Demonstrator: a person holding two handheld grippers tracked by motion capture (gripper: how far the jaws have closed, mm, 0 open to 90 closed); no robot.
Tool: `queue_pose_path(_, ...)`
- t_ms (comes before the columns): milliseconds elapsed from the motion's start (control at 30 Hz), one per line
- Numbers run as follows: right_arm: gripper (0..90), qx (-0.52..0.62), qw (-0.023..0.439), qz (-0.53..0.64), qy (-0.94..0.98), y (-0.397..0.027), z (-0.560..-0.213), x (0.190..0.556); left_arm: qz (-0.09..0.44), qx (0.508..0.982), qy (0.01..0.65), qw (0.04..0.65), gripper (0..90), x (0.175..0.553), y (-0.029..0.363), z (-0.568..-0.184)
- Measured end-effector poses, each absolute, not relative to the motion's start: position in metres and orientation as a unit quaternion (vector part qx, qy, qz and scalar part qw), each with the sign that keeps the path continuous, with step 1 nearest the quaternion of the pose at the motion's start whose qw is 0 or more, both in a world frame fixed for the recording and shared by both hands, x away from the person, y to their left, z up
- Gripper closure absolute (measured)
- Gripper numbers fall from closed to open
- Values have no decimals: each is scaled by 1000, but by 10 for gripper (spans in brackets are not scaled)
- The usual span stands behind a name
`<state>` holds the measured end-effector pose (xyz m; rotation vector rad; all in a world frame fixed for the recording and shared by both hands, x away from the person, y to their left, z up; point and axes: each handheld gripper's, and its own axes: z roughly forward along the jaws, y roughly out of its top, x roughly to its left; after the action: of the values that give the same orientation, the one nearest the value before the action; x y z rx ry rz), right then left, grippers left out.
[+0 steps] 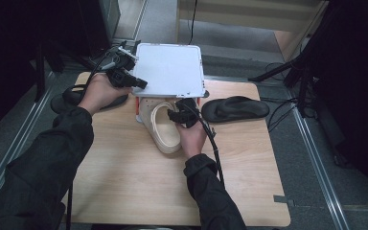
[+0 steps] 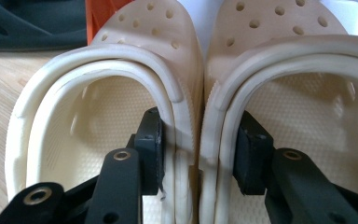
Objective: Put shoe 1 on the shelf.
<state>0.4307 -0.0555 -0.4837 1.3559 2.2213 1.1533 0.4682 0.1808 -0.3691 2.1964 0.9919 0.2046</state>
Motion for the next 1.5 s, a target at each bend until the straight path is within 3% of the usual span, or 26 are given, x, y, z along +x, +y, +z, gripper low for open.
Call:
queue_pose_path(433, 567, 464, 129, 418, 770, -73, -466, 415, 79, 850, 384, 352, 900, 468, 181, -369)
queue_pose_path(633, 704, 446, 127, 423, 778, -85, -447, 400, 80, 848, 386, 353, 900, 468, 180, -369)
queue_pose_path(800, 886, 427, 120, 432, 785, -92, -442, 381, 79, 849, 386, 353, 900, 468, 180, -369)
queue_pose_path(1500, 900, 403, 90, 439, 798, -107, -463, 322, 78, 848, 387, 354, 900, 469, 181, -369)
